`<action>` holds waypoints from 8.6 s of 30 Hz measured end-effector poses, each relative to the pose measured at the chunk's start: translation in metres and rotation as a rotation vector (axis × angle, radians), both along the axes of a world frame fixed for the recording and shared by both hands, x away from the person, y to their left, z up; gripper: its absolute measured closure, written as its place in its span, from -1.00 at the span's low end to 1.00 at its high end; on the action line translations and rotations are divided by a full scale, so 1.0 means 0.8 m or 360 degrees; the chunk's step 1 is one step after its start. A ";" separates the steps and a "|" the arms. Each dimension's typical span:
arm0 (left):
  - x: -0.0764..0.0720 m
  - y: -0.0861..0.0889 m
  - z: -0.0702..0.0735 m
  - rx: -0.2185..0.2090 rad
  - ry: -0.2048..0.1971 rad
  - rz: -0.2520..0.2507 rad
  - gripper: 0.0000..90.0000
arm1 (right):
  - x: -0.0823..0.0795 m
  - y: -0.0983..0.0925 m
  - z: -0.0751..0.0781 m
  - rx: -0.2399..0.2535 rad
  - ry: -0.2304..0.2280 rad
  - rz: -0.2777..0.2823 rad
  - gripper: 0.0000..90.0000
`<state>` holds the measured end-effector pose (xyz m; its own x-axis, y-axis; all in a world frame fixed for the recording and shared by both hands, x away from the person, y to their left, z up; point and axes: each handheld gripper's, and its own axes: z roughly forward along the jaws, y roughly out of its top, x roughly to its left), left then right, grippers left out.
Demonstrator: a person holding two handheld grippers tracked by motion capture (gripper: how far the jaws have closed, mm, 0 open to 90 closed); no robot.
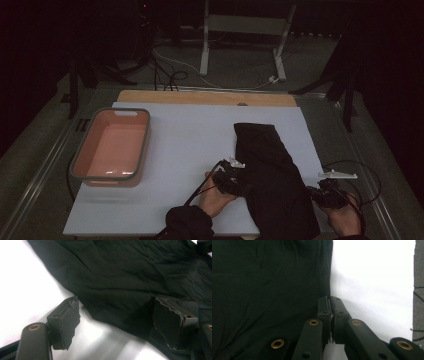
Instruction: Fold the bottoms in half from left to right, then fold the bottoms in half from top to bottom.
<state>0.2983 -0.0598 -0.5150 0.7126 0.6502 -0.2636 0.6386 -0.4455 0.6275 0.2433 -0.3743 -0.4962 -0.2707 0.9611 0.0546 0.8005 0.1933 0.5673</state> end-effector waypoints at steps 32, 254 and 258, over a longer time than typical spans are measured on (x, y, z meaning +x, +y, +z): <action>-0.002 0.005 0.016 -0.0045 0.0048 -0.0114 0.98 | 0.019 0.015 0.024 0.0121 -0.0209 0.0035 -0.11; 0.127 0.092 0.052 -0.0246 -0.0191 0.0358 0.98 | 0.172 0.171 0.051 0.0195 -0.0259 0.0296 0.87; 0.127 0.093 0.064 -0.0280 -0.0218 0.0357 0.98 | 0.178 0.178 0.070 0.0188 -0.0274 0.0305 0.87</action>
<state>0.4002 0.0142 -0.4635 0.5934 0.7479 -0.2975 0.6128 -0.1801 0.7694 0.3860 -0.2315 -0.4401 -0.4617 0.8813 0.1008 0.6457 0.2560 0.7194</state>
